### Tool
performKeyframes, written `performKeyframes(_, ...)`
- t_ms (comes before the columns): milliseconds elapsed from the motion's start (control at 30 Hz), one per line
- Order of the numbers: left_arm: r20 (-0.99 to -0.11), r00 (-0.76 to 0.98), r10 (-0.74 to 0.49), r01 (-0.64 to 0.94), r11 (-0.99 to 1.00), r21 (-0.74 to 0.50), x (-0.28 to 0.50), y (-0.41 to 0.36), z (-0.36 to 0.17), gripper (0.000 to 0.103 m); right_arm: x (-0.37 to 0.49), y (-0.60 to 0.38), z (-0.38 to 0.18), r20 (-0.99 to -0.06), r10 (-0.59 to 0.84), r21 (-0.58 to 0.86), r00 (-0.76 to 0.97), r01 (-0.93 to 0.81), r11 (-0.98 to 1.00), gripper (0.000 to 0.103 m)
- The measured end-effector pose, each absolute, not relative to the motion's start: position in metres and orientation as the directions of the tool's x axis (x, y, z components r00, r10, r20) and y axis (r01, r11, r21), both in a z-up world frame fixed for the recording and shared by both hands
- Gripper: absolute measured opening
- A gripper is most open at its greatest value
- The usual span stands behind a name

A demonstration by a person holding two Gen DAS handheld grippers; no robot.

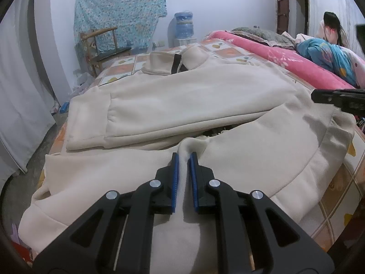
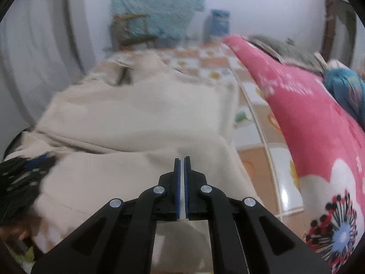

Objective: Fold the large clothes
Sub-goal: 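Hold the hem with both grippers and fold it over the body toward the collar, then open both grippers and release the folded hem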

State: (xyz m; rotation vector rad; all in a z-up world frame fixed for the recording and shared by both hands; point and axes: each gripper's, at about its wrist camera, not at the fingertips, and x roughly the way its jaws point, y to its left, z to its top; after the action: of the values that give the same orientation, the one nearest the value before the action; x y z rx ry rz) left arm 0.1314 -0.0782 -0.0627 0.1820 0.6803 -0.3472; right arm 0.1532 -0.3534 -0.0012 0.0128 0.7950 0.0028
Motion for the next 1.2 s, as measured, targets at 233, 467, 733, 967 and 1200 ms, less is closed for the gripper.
performKeyframes(233,-0.656,0.695,-0.294,0.374,0.927,-0.019,0.134,-0.067,-0.058,0.012,0.173,-0.352,-0.035,-0.778,0.007,0.005,0.628,-0.005,1.0,0.004)
performKeyframes(467,-0.672,0.727,-0.142,0.217,0.976,0.029,0.128,-0.004,-0.056,0.016,0.175,-0.354,-0.036,-0.781,0.005,0.001,0.624,-0.006,1.0,0.004)
performKeyframes(733,-0.691,0.717,-0.093,0.05,0.995,-0.083,0.14,0.073,-0.069,0.002,0.178,-0.391,-0.029,-0.741,-0.199,-0.141,0.641,0.141,0.98,0.004)
performKeyframes(967,-0.675,0.728,-0.119,0.042,0.991,-0.129,0.138,0.084,-0.067,0.002,0.172,-0.415,-0.017,-0.747,-0.217,-0.099,0.629,0.218,0.971,0.012)
performKeyframes(1200,-0.621,0.771,-0.14,0.073,0.989,-0.132,0.122,0.086,-0.041,0.009,0.147,-0.403,0.017,-0.696,-0.158,-0.068,0.7,0.155,0.986,0.015)
